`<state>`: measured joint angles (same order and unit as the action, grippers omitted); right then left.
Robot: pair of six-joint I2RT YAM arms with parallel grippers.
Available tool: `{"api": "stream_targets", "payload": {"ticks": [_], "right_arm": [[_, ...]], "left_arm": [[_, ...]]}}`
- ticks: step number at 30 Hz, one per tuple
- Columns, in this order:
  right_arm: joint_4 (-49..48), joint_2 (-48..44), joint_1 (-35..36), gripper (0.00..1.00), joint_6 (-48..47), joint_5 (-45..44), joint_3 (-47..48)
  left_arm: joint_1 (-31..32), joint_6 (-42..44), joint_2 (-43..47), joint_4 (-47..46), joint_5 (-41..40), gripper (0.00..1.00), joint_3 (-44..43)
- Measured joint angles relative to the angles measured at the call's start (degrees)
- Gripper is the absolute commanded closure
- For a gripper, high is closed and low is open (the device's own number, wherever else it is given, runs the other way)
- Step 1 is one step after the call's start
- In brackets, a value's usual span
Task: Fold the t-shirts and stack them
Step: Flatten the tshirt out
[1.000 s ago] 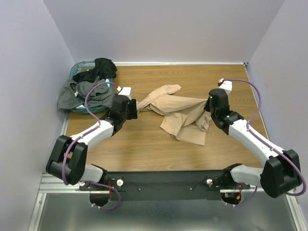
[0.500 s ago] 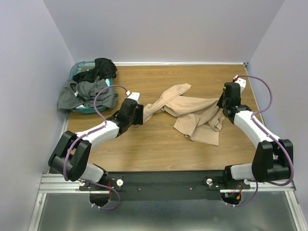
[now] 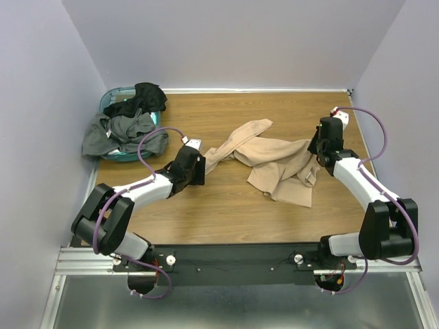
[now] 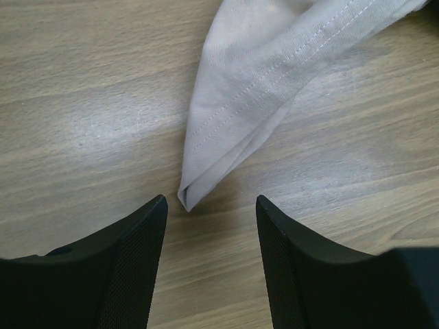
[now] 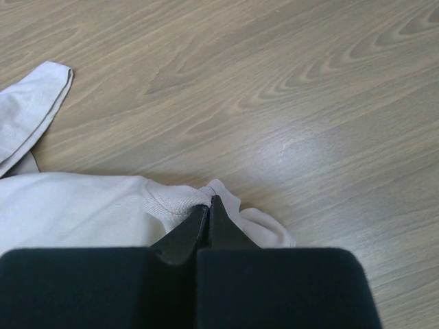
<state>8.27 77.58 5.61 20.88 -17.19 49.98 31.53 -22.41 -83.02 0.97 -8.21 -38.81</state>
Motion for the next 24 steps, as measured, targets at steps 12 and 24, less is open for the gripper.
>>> {"api": "stream_targets", "payload": {"ticks": [12,24], "right_arm": [[0.02,-1.33,0.00,0.99,-0.15,1.51,-0.02],[0.02,-2.51,0.00,0.99,-1.46,2.67,-0.04]], "left_arm": [[0.00,-1.66,-3.85,1.75,-2.25,0.43,-1.25],[0.00,-2.21,-7.26,1.27,-3.87,1.00,-4.09]]}}
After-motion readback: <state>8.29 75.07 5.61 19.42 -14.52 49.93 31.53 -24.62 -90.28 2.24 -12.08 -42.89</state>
